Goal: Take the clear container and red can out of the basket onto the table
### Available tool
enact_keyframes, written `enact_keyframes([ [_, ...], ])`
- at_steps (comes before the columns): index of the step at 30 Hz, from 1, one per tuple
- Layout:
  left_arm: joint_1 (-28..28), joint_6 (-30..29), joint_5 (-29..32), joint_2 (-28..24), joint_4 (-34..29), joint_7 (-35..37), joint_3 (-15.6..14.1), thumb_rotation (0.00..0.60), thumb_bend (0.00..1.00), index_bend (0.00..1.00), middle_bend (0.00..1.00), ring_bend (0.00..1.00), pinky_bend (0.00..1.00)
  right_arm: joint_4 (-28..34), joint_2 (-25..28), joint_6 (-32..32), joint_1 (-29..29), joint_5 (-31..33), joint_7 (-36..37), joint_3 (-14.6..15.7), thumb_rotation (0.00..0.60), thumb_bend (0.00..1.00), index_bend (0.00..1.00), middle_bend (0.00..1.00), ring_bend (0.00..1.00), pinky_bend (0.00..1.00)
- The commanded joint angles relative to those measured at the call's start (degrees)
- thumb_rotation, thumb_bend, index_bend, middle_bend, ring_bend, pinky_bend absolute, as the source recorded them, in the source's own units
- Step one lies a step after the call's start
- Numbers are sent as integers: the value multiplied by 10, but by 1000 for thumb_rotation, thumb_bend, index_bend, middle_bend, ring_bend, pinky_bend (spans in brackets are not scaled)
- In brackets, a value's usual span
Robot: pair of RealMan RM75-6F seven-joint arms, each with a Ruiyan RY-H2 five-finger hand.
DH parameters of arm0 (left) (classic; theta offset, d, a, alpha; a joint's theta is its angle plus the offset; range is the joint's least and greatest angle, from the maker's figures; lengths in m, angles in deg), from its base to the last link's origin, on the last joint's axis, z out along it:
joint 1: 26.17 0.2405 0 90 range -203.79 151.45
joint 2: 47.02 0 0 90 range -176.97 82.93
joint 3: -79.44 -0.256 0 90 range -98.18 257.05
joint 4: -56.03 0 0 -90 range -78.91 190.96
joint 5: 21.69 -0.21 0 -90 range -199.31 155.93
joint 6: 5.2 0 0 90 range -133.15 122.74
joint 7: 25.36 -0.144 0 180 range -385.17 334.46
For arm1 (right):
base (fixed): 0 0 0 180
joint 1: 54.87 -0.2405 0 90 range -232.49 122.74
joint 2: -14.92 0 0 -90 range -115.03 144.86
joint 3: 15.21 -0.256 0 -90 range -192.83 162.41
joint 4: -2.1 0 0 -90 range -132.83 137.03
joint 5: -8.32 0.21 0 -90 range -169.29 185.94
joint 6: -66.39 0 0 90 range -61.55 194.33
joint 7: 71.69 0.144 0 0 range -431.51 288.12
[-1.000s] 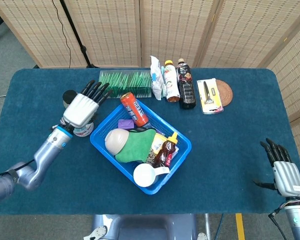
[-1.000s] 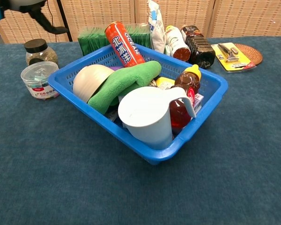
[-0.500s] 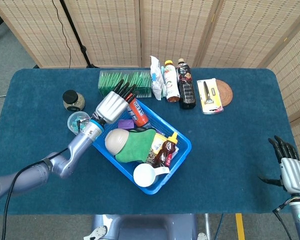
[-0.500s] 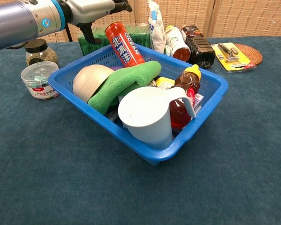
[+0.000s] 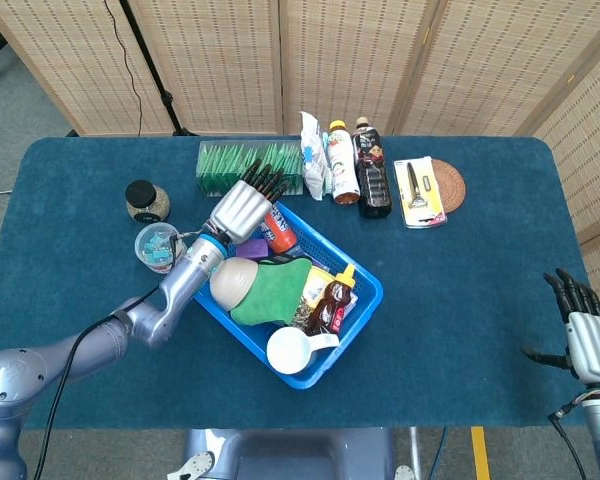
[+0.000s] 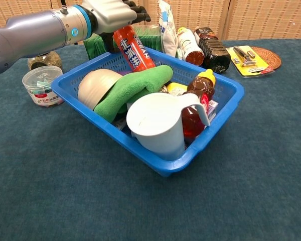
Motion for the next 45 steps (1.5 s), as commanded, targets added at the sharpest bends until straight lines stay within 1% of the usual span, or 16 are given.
enact_keyframes([
  [1,-5,8,18,7,7,-16,0,600,282,0,0,12,68,0,1,-2,0,0,3,0,600,0,0,0,0,0],
  [2,-6,11,25,9,8,-19,0,600,285,14,1,37,102,0,1,-3,-1,0,5,0,600,0,0,0,0,0],
  [4,-7,11,32,12,13,-21,0,600,292,132,66,147,172,0,2,-3,-1,-1,7,0,600,0,0,0,0,0],
  [6,-8,12,37,15,17,-23,-2,600,300,296,189,250,233,1,3,-4,-1,-2,10,0,600,0,0,0,0,0],
  [8,-9,10,38,17,18,-20,-3,600,326,433,311,333,293,1,3,-4,-1,-2,11,0,600,0,0,0,0,0],
  [11,-8,-3,27,20,20,-6,-5,600,369,553,419,416,359,1,3,-5,-1,-3,12,0,600,0,0,0,0,0],
  [14,-8,-14,16,20,24,5,-9,600,405,624,476,458,387,1,3,-5,-1,-4,12,0,600,0,0,0,0,0],
  [19,-5,-30,5,13,13,24,-7,600,428,650,495,472,396,2,3,-5,-1,-4,11,1,600,0,0,0,0,0],
  [24,9,-61,-9,-20,-37,44,-3,600,432,665,507,478,397,4,4,-5,-1,-8,14,2,600,0,0,0,0,0],
  [27,22,-84,-16,-50,-77,53,0,600,432,665,507,479,397,6,5,-4,0,-12,15,3,600,0,0,0,0,0],
  [32,68,-129,-30,-128,-172,79,-6,600,432,665,507,479,396,14,7,3,2,-24,14,8,600,0,0,0,0,0],
  [36,118,-165,-51,-187,-226,123,-25,600,431,666,507,478,396,21,9,9,4,-36,12,13,600,0,0,0,0,0],
  [39,159,-194,-73,-225,-247,173,-44,600,431,665,507,477,397,26,9,14,6,-44,9,16,600,0,0,0,0,0],
  [42,198,-214,-99,-253,-252,241,-70,600,431,665,507,474,396,31,9,18,7,-54,5,21,600,0,0,0,0,0],
  [43,214,-218,-112,-262,-251,282,-82,600,431,666,506,471,396,33,9,19,7,-57,4,23,600,0,0,0,0,0],
  [45,247,-247,-142,-271,-225,333,-106,600,430,667,503,460,397,37,8,21,7,-66,-3,27,600,0,0,0,0,0],
])
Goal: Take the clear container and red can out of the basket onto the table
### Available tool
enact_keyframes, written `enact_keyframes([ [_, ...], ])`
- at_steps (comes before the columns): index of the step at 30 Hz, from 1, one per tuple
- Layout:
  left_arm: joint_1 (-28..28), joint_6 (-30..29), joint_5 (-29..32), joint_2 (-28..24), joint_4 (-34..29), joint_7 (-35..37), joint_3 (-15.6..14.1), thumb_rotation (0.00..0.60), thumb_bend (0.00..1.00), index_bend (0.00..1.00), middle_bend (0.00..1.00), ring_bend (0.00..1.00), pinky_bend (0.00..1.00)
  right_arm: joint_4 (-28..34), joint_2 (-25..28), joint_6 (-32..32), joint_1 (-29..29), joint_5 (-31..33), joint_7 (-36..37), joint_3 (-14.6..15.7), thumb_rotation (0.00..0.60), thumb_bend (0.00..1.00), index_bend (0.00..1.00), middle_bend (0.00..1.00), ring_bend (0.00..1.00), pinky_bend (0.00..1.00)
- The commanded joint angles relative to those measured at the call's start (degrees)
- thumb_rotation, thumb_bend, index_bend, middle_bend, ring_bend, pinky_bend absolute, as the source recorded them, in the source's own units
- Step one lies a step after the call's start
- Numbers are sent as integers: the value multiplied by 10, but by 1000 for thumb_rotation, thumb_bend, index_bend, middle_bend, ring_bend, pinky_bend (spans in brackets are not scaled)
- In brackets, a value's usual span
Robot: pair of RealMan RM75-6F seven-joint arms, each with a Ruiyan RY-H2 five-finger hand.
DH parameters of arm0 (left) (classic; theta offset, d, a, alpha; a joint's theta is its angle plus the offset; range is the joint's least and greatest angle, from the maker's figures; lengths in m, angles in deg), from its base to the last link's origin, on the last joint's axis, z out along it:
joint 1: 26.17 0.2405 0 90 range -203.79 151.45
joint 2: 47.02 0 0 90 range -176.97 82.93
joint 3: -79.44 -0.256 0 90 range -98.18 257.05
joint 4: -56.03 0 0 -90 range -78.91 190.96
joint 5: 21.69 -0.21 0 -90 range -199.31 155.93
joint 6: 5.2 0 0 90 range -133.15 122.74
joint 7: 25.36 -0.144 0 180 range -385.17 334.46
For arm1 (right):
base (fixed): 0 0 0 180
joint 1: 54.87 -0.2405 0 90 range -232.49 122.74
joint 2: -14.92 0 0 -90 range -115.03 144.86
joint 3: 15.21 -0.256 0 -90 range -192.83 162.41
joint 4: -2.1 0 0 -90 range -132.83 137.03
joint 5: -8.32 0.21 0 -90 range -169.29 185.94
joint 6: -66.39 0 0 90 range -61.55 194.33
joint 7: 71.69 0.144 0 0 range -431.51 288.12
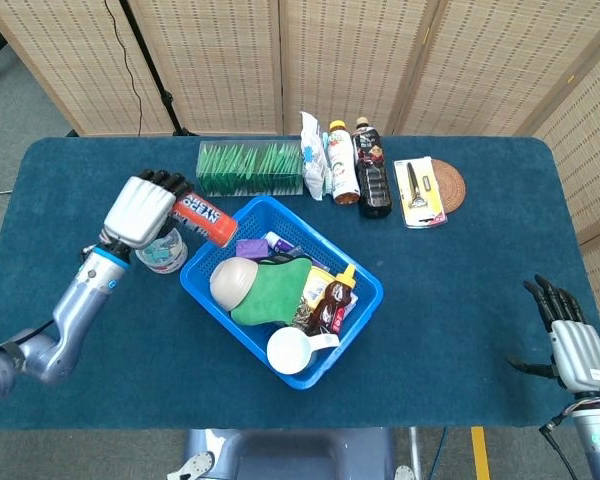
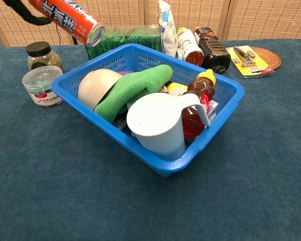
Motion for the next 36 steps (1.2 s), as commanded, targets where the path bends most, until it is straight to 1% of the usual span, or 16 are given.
enact_keyframes([
  [1,77,-59,-68,-33,27,123,-56,600,430,667,502,459,397,4,-2,3,1,-9,-9,6,600,0,0,0,0,0],
  [6,121,-99,-122,-31,74,229,-94,600,430,667,501,457,396,9,-6,3,1,-16,-20,11,600,0,0,0,0,0],
  [8,132,-104,-144,-33,83,273,-111,600,430,667,501,456,396,9,-8,3,0,-17,-24,12,600,0,0,0,0,0],
  [10,141,-111,-161,-34,92,298,-124,600,430,667,501,456,396,10,-9,3,0,-17,-26,13,600,0,0,0,0,0],
  [15,163,-126,-190,-22,119,306,-148,600,431,672,501,456,396,8,-13,3,0,-18,-37,14,600,0,0,0,0,0],
  [18,170,-113,-199,-8,132,309,-160,600,431,676,501,454,396,7,-14,0,-2,-20,-36,17,600,0,0,0,0,0],
  [22,168,-98,-196,19,148,301,-154,600,431,676,501,450,397,8,-14,-2,-3,-22,-35,19,600,0,0,0,0,0],
  [24,161,-72,-184,49,166,287,-144,600,430,663,482,438,397,10,-13,0,-2,-25,-33,20,600,0,0,0,0,0],
  [25,157,-58,-181,59,173,281,-143,600,429,645,458,426,397,10,-13,0,-2,-26,-32,21,600,0,0,0,0,0],
  [28,143,-17,-171,83,188,278,-139,600,423,559,325,358,386,10,-10,-1,-3,-31,-28,23,600,0,0,0,0,0],
  [31,137,1,-169,95,196,265,-138,600,415,532,267,302,327,10,-7,0,-3,-31,-23,23,600,0,0,0,0,0],
  [32,136,7,-169,95,195,261,-140,600,410,470,189,224,260,10,-7,0,-3,-31,-23,23,600,0,0,0,0,0],
  [33,135,11,-170,95,193,258,-142,600,405,358,99,126,166,9,-7,1,-3,-31,-22,23,600,0,0,0,0,0],
  [34,135,12,-171,93,190,255,-143,600,400,267,47,68,104,8,-6,1,-3,-31,-22,23,600,0,0,0,0,0],
  [35,136,7,-175,90,186,253,-144,600,394,136,2,11,35,7,-4,0,-4,-33,-21,24,600,0,0,0,0,0],
  [36,138,1,-178,88,184,252,-144,600,387,50,0,0,4,7,-3,0,-4,-35,-19,24,600,0,0,0,0,0],
])
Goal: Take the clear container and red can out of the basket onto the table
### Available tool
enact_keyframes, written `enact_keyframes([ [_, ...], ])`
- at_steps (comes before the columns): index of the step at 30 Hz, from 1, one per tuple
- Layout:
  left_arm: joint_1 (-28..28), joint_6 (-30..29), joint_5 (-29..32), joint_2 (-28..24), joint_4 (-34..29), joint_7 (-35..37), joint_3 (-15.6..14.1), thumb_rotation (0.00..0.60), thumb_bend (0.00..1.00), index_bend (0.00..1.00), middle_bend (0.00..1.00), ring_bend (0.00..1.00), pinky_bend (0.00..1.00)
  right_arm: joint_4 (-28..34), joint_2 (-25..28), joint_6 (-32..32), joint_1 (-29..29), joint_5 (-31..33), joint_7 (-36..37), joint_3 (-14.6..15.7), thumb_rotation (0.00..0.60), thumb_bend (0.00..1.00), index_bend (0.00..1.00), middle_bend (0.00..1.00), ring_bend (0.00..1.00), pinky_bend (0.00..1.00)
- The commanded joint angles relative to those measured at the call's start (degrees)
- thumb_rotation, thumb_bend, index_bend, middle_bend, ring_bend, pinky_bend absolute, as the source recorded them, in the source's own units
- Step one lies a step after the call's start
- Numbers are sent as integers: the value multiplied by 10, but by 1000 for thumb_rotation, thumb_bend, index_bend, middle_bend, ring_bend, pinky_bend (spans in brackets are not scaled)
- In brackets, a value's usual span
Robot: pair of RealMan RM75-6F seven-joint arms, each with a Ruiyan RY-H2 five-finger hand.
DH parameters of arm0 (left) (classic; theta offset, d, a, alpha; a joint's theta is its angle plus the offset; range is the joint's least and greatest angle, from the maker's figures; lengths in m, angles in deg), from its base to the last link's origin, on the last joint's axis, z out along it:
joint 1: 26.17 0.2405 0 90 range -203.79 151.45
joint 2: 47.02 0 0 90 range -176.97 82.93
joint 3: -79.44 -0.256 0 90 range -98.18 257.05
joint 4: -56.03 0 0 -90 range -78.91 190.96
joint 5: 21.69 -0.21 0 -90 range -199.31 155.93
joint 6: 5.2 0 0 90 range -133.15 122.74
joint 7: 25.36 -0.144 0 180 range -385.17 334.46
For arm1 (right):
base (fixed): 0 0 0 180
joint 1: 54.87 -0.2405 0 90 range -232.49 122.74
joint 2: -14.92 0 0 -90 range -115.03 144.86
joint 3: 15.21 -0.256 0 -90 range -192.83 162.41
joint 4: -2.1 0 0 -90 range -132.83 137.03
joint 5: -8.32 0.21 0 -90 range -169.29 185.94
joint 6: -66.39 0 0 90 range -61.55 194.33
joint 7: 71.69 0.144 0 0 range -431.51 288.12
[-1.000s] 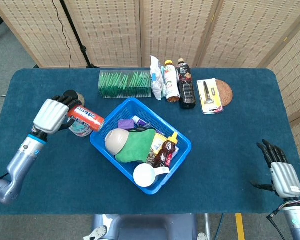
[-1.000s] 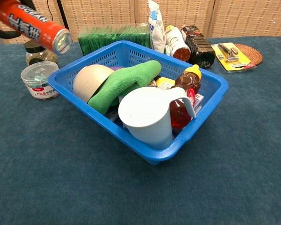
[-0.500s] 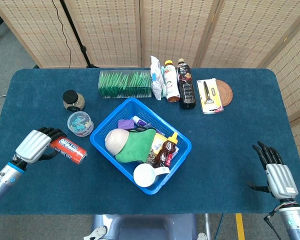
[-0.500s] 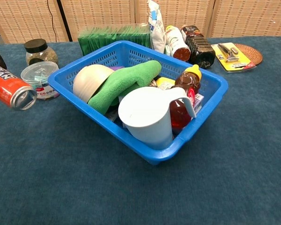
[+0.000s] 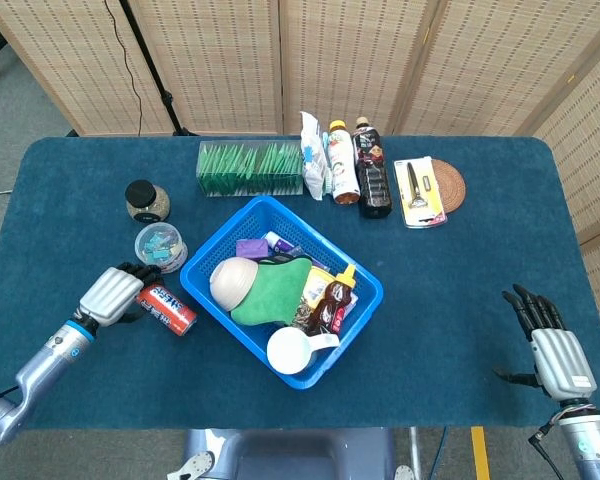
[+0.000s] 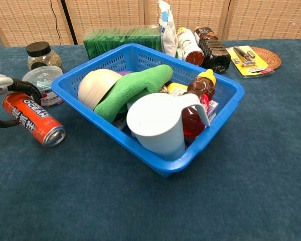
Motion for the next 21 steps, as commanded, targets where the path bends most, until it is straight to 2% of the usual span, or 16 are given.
enact_keyframes([
  [1,6,-25,-9,-8,-9,-7,-1,600,383,20,0,0,0,-1,2,0,-1,-4,3,2,600,0,0,0,0,0],
  [7,37,-84,-9,-45,-47,-11,2,600,371,0,0,0,0,-1,5,1,-1,-6,8,3,600,0,0,0,0,0],
  [13,95,-151,26,-111,-149,-26,12,600,347,0,0,0,0,-1,7,9,1,-7,9,1,600,0,0,0,0,0],
  [15,124,-184,40,-123,-180,-42,15,600,340,0,0,0,0,-5,4,19,3,-8,-4,-2,600,0,0,0,0,0],
  [21,178,-234,80,-134,-236,-96,26,600,330,0,0,0,0,-43,-26,69,12,-11,-81,-21,600,0,0,0,0,0],
])
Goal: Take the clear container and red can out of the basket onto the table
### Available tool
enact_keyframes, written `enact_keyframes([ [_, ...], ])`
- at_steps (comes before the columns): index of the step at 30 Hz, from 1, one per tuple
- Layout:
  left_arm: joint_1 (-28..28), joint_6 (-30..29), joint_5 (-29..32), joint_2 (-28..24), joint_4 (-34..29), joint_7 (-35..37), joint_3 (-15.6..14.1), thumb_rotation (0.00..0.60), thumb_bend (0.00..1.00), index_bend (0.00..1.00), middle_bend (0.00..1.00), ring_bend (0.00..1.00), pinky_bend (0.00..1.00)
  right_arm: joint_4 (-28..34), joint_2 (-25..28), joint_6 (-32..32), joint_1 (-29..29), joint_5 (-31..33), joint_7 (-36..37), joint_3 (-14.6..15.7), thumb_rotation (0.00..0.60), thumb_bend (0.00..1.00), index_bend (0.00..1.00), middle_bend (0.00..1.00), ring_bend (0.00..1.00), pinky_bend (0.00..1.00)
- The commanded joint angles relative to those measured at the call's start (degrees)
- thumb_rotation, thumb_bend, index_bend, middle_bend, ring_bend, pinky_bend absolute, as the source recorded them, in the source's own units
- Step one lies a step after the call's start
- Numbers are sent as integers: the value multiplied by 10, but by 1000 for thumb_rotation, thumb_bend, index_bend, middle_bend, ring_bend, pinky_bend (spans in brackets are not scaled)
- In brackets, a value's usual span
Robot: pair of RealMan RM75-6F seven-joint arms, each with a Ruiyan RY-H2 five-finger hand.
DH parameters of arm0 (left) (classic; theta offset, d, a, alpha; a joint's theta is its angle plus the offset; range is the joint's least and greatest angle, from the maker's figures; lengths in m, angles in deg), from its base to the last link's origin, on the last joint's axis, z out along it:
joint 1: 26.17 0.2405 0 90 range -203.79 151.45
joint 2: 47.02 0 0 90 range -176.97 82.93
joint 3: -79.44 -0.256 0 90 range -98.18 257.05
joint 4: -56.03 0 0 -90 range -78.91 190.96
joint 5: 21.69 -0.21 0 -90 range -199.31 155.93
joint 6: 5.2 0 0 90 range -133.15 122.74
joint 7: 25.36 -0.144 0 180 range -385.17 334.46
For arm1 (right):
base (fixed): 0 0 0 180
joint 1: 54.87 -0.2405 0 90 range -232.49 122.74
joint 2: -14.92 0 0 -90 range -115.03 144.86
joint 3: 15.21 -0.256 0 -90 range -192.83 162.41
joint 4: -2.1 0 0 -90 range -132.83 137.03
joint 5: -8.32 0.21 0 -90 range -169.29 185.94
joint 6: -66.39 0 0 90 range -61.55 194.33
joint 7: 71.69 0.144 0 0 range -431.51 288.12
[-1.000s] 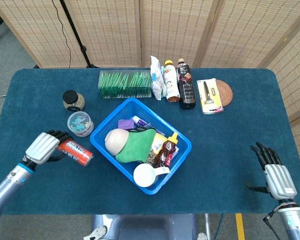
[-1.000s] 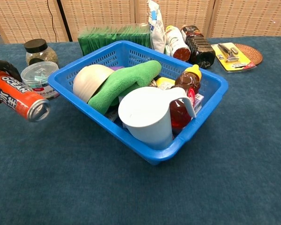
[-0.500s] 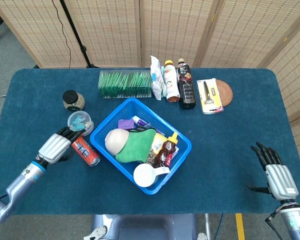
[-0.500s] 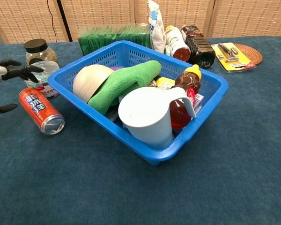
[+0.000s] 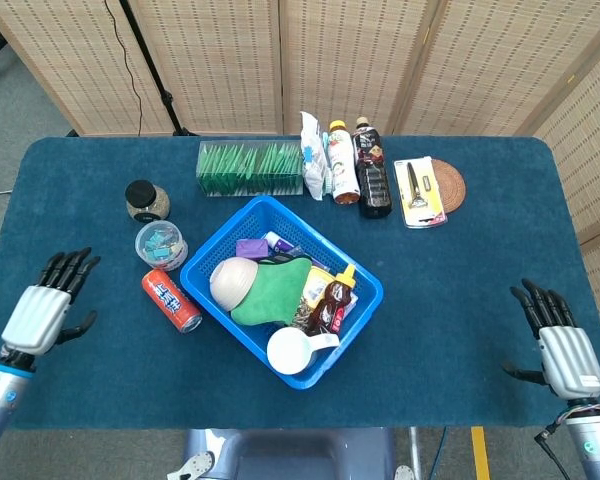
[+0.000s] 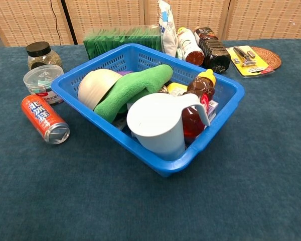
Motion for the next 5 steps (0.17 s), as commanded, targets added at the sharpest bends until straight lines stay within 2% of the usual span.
enact_keyframes([
  [1,33,-31,23,-14,-38,-29,8,600,331,0,0,0,0,-32,-25,39,7,-2,-51,-16,600,0,0,0,0,0],
  [5,58,-49,41,-31,-85,-66,12,600,331,0,0,0,0,-51,-45,67,13,0,-84,-29,600,0,0,0,0,0],
])
